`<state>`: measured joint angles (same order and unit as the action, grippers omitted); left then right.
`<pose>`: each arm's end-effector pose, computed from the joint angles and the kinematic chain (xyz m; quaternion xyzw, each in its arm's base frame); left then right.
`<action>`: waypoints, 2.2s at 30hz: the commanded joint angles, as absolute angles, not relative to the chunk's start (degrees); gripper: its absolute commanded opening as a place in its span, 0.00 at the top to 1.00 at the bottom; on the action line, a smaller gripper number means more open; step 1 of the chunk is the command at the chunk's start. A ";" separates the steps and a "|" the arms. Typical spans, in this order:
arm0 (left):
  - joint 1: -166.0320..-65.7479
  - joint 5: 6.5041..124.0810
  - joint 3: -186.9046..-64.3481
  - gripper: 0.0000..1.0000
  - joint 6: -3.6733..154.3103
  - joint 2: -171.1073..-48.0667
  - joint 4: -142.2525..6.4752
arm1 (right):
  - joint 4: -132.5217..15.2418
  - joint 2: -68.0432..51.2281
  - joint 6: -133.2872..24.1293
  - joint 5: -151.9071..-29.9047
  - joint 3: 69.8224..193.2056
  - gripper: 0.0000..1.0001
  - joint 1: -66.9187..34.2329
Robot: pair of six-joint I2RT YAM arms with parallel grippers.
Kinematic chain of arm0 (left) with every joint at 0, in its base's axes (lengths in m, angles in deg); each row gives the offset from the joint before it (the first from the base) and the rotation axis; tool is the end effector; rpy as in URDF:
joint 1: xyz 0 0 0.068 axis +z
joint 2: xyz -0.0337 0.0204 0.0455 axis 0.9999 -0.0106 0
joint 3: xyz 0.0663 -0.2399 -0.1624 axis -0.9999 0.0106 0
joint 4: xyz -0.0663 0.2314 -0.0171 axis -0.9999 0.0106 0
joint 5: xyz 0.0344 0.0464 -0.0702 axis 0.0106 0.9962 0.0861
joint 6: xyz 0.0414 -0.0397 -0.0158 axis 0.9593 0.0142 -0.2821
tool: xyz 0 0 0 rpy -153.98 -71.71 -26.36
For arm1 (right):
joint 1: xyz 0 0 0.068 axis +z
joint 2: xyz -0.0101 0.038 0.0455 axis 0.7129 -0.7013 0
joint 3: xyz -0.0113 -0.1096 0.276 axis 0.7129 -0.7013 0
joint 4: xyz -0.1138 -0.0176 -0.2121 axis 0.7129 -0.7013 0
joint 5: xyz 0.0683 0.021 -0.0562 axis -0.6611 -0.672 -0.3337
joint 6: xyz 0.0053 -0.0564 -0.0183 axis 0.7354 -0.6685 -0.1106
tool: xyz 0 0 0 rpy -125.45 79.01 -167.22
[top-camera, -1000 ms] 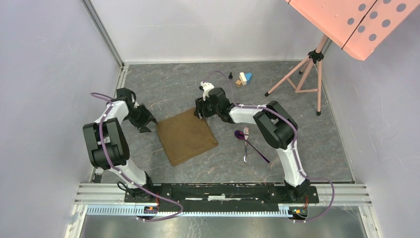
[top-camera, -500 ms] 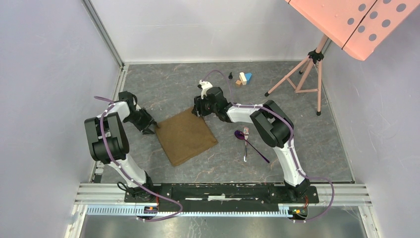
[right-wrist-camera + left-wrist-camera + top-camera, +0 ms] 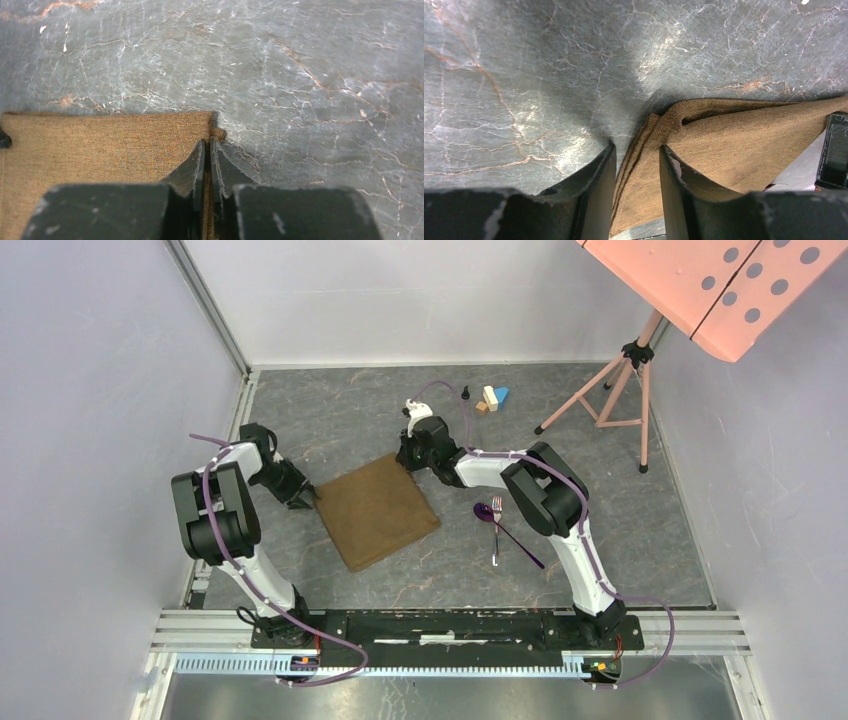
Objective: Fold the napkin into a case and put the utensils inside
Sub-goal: Move the lower triangle-folded napkin to the center of the board.
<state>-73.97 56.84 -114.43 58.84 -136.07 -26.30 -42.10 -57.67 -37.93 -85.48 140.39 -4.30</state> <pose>0.2994 0.0695 0.1813 -0.3539 0.9203 -0.1531 0.0663 0.3813 0.3354 0.1568 -0.1428 0.8535 0.2819 0.4143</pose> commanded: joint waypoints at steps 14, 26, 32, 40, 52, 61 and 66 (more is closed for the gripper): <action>-77.78 58.12 -116.49 0.48 58.57 -127.01 -25.53 | -55.18 -43.72 -48.91 -90.32 133.21 0.32 -4.43; -84.01 55.47 -119.30 0.33 57.02 -126.97 -27.16 | -46.54 -24.88 -47.94 -92.16 100.06 0.34 -0.76; -85.58 56.52 -117.65 0.32 58.14 -126.07 -27.12 | -48.94 -24.86 -48.94 -84.51 99.08 0.50 -0.74; -87.51 50.51 -117.55 0.31 59.56 -128.81 -26.97 | -52.59 -26.73 -55.68 -74.33 102.03 0.51 -0.65; -87.54 58.74 -118.27 0.24 59.04 -124.59 -28.05 | -60.47 -26.97 -63.72 -65.15 114.33 0.37 0.52; -86.95 74.82 -115.18 0.13 59.76 -110.24 -27.51 | -79.22 -25.35 -57.97 -66.27 128.27 0.11 13.95; -85.11 79.74 -113.28 0.08 58.02 -103.45 -28.32 | -82.69 -30.17 -50.03 -77.71 133.12 0.17 20.66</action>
<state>-86.60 72.43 -114.78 57.84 -107.87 -27.07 -76.22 -26.57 -56.92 -68.98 129.44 17.03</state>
